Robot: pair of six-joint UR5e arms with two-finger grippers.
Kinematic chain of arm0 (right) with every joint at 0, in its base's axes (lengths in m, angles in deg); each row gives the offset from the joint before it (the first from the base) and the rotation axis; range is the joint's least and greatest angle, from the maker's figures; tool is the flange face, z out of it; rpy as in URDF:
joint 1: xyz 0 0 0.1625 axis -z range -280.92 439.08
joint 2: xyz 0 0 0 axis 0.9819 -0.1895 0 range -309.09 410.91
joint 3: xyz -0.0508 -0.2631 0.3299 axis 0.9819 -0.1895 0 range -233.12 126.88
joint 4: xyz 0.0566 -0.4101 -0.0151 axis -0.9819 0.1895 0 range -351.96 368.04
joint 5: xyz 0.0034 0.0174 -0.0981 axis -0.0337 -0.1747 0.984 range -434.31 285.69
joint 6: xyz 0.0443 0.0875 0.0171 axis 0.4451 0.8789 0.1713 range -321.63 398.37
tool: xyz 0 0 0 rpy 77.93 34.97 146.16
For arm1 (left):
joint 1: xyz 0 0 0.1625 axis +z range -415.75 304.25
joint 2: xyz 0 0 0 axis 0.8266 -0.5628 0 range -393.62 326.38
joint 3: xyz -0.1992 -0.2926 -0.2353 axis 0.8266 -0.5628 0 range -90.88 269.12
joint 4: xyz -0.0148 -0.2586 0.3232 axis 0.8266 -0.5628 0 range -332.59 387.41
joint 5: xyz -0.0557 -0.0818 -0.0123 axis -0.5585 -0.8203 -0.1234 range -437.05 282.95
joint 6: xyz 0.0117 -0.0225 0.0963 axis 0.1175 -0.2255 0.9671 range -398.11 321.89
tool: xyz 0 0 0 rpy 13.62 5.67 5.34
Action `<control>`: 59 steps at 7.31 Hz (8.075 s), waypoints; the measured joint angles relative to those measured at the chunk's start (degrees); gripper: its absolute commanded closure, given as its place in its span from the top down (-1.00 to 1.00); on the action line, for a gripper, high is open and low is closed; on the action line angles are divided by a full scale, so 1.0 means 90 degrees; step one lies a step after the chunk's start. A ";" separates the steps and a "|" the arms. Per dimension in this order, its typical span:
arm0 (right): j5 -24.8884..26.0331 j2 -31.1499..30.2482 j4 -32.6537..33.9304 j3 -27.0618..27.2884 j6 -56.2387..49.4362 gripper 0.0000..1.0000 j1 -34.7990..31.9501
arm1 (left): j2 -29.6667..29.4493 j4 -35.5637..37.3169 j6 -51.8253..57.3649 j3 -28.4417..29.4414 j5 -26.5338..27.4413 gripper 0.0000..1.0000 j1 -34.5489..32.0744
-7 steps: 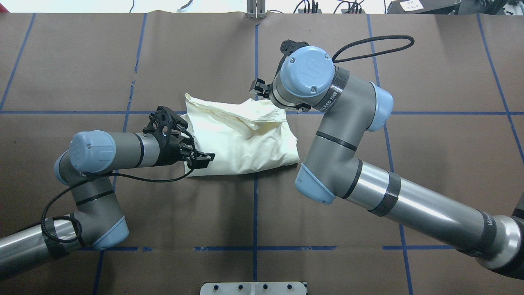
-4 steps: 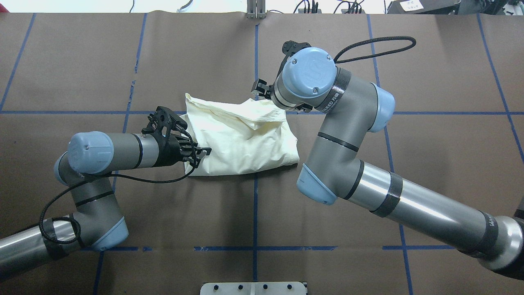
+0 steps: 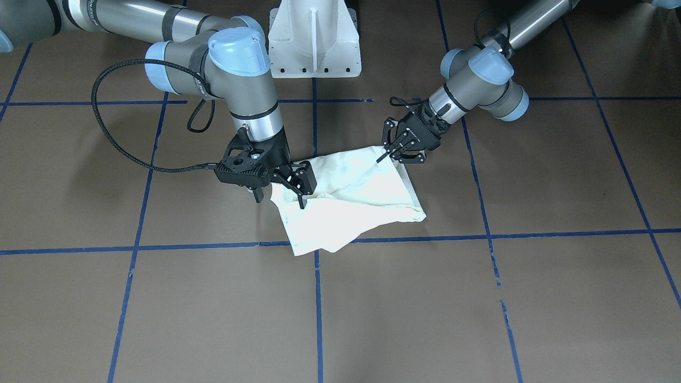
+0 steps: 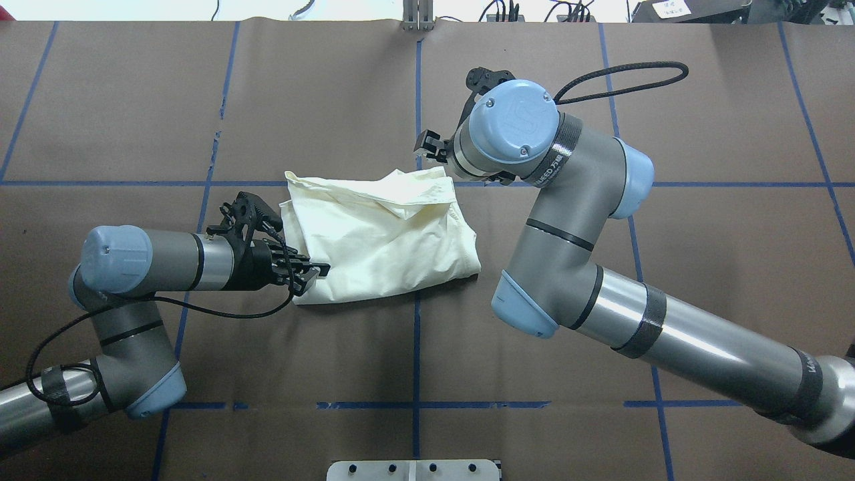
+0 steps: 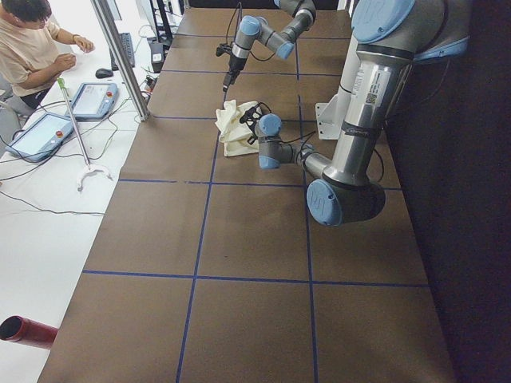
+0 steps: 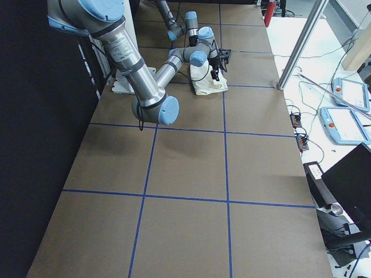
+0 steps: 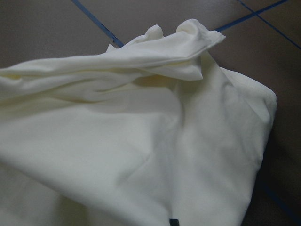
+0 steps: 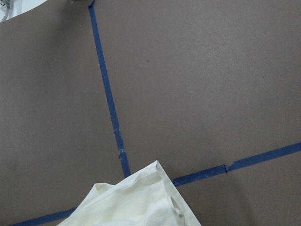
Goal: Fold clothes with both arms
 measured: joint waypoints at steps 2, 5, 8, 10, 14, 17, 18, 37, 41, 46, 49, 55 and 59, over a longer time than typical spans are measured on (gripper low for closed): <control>0.0005 -0.0003 0.0000 0.0009 0.0002 1.00 0.0000 | 0.0055 -0.0068 -0.0100 -0.0039 -0.0414 0.99 -0.0002; 0.0004 0.0000 0.0000 0.0011 0.0003 1.00 0.0000 | 0.0082 -0.0055 -0.0119 -0.0043 -0.0626 0.29 -0.0024; 0.0001 0.0005 0.0000 0.0006 0.0000 1.00 -0.0010 | 0.0086 -0.0053 -0.0141 -0.0033 -0.0671 -0.99 -0.0027; -0.0012 0.0006 0.0000 0.0009 0.0000 1.00 -0.0028 | 0.0087 -0.0044 -0.0141 -0.0025 -0.0659 -1.00 -0.0027; -0.0032 0.0013 -0.0003 0.0004 -0.0093 1.00 -0.0070 | 0.0172 -0.0033 -0.0128 -0.0088 -0.0873 0.98 -0.0107; -0.0036 0.0019 -0.0018 0.0003 -0.0170 1.00 -0.0086 | 0.0160 0.0191 -0.0227 -0.0179 -0.1782 0.98 -0.0969; -0.0036 0.0023 -0.0019 0.0005 -0.0174 1.00 -0.0091 | 0.0124 0.0212 -0.0730 -0.0268 -0.1923 0.98 -0.1133; -0.0294 0.0253 0.0023 -0.0146 -0.0244 1.00 -0.0217 | -0.0186 0.0539 -0.4172 -0.0765 -0.1018 0.98 -0.1107; 0.0043 0.0977 0.0039 -0.1522 -0.0532 1.00 0.0242 | -0.0026 0.1185 -0.2828 -0.0768 -0.1485 0.98 -0.1860; 0.0768 0.1164 0.0027 -0.2461 -0.1488 1.00 0.0467 | 0.0016 0.1192 -0.2780 -0.0799 -0.1504 0.98 -0.1891; 0.0164 0.1274 -0.0001 -0.2490 -0.1812 1.00 -0.0038 | 0.0009 0.1217 -0.2777 -0.0787 -0.1473 0.98 -0.1885; -0.2482 0.0266 0.0956 -0.1399 -0.4706 1.00 -0.2466 | -0.0066 0.3724 0.0070 -0.0934 -0.1484 0.98 -0.3099; -0.3250 -0.1426 0.1471 -0.1061 -0.8855 1.00 -0.4801 | -0.0001 0.6140 0.4774 -0.1076 -0.1499 0.99 -0.5136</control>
